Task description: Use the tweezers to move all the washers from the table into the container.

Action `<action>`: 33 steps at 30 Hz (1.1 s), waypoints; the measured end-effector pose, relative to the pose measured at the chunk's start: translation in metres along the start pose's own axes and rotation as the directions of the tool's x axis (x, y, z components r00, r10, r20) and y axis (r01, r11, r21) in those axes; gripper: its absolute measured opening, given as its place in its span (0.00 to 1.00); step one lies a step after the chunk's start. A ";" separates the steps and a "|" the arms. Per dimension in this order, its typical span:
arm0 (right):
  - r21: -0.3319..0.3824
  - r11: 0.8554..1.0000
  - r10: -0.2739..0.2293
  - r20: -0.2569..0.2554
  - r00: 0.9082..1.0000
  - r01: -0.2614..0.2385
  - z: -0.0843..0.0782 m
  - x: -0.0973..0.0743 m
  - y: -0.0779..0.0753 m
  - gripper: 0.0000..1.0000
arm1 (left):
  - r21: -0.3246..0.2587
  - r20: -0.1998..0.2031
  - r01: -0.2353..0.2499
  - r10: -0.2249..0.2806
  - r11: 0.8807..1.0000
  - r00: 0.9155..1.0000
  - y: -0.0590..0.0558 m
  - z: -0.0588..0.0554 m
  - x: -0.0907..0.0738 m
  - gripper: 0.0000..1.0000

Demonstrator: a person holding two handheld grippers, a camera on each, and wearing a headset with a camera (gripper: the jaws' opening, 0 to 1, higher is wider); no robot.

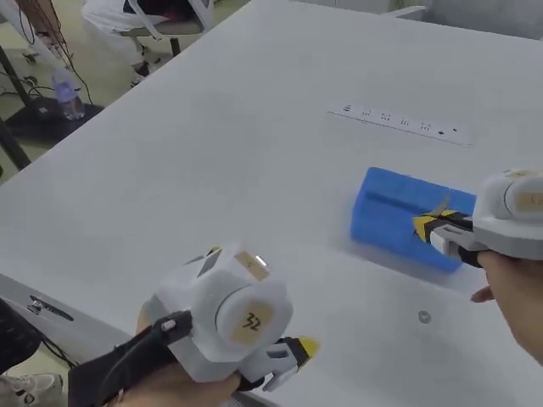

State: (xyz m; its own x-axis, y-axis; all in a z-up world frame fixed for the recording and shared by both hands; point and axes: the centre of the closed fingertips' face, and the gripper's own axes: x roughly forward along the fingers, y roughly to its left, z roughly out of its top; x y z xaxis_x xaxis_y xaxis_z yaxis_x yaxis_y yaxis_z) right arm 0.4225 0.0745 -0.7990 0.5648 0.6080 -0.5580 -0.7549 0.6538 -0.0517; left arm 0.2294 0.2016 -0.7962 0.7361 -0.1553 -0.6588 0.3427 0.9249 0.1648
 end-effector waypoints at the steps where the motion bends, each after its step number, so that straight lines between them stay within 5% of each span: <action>1: 0.002 1.000 0.000 0.001 1.000 0.000 0.001 -0.002 0.001 0.02 | 0.001 -0.001 0.001 -0.001 1.000 1.000 0.000 0.000 0.000 0.90; 16: 0.059 0.998 0.015 0.131 0.991 -0.023 0.044 -0.054 0.002 0.03 | 0.010 -0.006 0.006 -0.006 1.000 1.000 -0.002 -0.001 0.000 0.90; 24: 0.075 0.997 0.019 0.140 0.990 -0.029 0.034 -0.073 0.011 0.03 | 0.008 -0.003 0.001 -0.001 1.000 1.000 -0.002 -0.001 0.000 0.90; 33: 0.105 0.994 0.034 0.078 0.996 -0.042 -0.005 -0.083 0.028 0.03 | 0.010 -0.002 0.004 -0.004 1.000 1.000 -0.002 0.000 0.000 0.90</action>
State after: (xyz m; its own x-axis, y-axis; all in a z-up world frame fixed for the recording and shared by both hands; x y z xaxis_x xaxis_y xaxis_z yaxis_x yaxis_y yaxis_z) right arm 0.3525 0.0405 -0.7578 0.5632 0.6628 -0.4934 -0.7386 0.6716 0.0591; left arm 0.2287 0.1998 -0.7969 0.7338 -0.1581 -0.6607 0.3511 0.9209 0.1695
